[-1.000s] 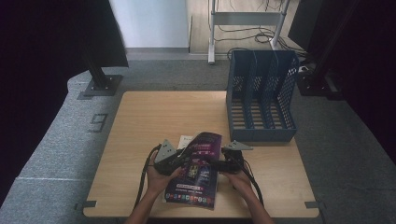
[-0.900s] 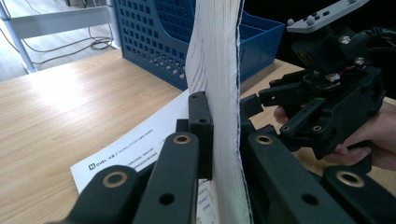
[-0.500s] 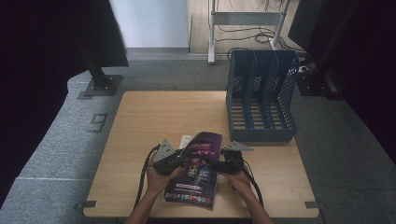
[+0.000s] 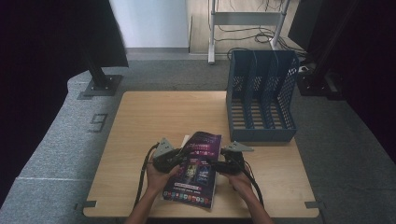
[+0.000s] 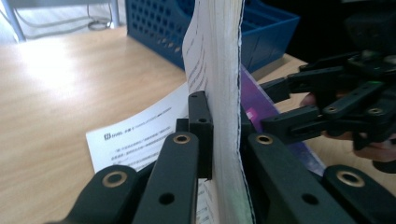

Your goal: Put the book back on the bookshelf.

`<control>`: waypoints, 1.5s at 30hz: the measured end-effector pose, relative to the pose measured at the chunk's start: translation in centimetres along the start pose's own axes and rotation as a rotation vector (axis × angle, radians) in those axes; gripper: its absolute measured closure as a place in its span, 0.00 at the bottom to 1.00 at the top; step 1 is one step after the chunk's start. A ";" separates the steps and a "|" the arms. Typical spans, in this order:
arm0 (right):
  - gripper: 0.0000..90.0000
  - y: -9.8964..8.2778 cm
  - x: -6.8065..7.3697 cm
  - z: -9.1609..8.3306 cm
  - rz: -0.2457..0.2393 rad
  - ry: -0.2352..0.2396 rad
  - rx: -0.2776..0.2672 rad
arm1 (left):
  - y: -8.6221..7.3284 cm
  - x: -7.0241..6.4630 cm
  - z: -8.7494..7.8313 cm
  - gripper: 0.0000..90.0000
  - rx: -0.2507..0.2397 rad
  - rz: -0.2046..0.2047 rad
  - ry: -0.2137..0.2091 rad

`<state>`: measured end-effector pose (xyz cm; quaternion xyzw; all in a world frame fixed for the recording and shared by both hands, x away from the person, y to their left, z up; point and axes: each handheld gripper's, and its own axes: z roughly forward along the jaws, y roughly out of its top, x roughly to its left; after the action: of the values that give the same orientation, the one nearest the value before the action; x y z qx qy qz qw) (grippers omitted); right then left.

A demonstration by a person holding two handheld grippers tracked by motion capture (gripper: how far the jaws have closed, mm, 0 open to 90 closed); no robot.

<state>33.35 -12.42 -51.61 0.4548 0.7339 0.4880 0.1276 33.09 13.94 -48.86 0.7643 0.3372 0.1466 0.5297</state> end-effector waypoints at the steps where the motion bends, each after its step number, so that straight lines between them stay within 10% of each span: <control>1: 0.30 -0.1 0.0 0.1 -0.002 -0.001 0.006 | -0.2 0.3 0.2 0.95 0.005 -0.012 -0.001; 45: 0.35 0.1 -1.3 4.7 -0.002 0.004 0.137 | -2.2 1.6 2.7 0.95 0.123 -0.043 0.061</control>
<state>37.13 -10.62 -54.22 0.4605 0.7664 0.4377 0.0952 35.01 13.54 -52.19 0.7833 0.3779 0.1375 0.4741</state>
